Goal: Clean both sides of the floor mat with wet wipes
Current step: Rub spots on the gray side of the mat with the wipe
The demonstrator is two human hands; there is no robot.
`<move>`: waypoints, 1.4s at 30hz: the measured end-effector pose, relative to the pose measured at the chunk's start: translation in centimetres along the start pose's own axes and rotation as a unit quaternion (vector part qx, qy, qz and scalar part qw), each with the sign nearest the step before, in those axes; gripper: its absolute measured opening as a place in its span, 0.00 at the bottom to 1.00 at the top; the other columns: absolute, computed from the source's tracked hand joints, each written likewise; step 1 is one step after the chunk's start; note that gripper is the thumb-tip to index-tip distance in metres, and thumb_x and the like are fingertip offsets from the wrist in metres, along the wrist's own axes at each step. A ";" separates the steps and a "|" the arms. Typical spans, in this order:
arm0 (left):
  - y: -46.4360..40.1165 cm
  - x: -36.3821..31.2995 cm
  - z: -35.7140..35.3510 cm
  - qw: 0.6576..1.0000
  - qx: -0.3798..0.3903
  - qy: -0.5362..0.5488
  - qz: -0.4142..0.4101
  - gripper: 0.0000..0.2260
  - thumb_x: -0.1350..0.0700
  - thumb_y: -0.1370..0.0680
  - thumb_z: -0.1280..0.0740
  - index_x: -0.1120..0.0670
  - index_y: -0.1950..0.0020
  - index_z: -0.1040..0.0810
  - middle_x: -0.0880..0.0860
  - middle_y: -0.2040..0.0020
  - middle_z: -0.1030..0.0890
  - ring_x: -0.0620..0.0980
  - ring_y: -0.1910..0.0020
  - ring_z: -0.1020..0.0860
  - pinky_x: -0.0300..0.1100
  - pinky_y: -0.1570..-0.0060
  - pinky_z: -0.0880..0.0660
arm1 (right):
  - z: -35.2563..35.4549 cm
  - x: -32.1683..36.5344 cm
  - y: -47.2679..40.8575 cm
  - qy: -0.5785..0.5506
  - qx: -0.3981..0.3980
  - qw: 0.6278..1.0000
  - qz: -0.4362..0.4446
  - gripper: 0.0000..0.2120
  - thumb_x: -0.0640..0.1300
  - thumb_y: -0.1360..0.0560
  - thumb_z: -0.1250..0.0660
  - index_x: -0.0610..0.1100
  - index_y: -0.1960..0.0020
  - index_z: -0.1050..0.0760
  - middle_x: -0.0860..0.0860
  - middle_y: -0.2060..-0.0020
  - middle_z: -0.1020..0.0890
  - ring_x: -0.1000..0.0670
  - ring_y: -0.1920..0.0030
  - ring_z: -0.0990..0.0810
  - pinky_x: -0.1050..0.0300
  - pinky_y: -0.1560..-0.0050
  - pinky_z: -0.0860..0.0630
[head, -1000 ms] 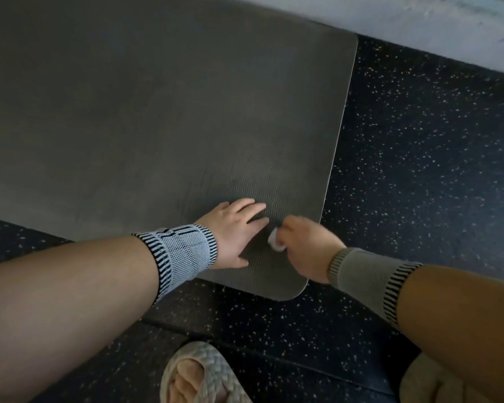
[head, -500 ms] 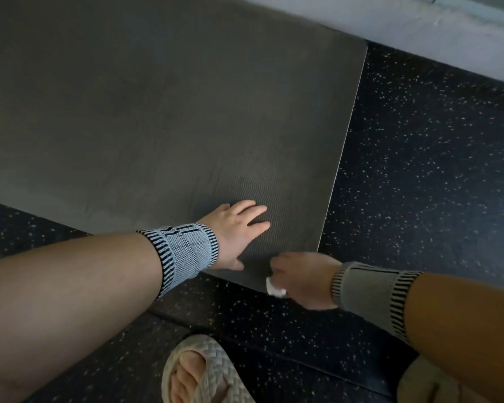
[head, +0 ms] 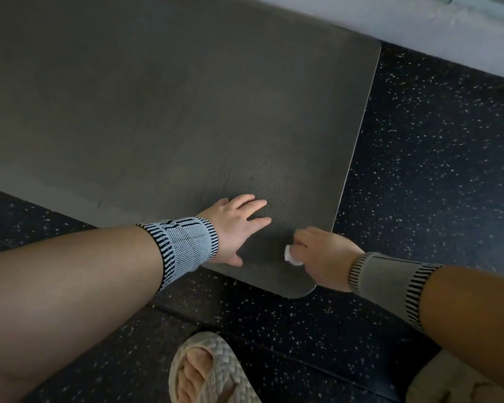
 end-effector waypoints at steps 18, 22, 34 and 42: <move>1.6 2.3 -0.7 0.998 -0.008 0.029 0.061 0.47 0.38 0.31 0.27 0.46 0.21 0.51 0.50 0.21 0.58 0.54 0.23 0.56 0.55 0.29 0.41 | 0.6 1.8 -4.4 -0.062 -0.066 0.994 -0.054 0.15 0.39 0.24 0.40 0.46 0.39 0.29 0.48 0.43 0.31 0.46 0.43 0.30 0.52 0.45 0.28; 1.8 2.7 -0.7 0.998 -0.010 0.027 0.060 0.47 0.38 0.32 0.27 0.46 0.22 0.51 0.50 0.21 0.56 0.54 0.23 0.54 0.55 0.28 0.40 | -0.4 5.0 -3.7 -0.049 -0.046 0.995 0.071 0.13 0.38 0.27 0.38 0.44 0.42 0.28 0.48 0.46 0.30 0.45 0.46 0.30 0.50 0.48 0.27; 1.8 3.5 -0.5 0.996 -0.020 0.042 0.075 0.45 0.40 0.31 0.27 0.46 0.22 0.49 0.51 0.21 0.55 0.55 0.23 0.54 0.54 0.29 0.39 | 0.0 6.0 -4.8 -0.071 -0.033 0.993 0.086 0.14 0.38 0.26 0.39 0.46 0.41 0.29 0.48 0.45 0.32 0.47 0.46 0.32 0.51 0.49 0.29; 2.2 4.2 -1.0 0.993 -0.010 0.058 0.104 0.45 0.39 0.30 0.28 0.47 0.21 0.50 0.50 0.21 0.55 0.54 0.23 0.54 0.53 0.28 0.41 | 2.3 1.8 -7.4 -0.087 -0.141 0.975 -0.145 0.17 0.35 0.26 0.38 0.46 0.39 0.28 0.48 0.44 0.31 0.45 0.43 0.29 0.52 0.46 0.28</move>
Point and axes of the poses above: each hand's wrist, its own y-axis away from the middle knuckle, its own z-axis out of the back of the hand, x = y × z, the point moved 2 cm from there along -y, towards the middle knuckle
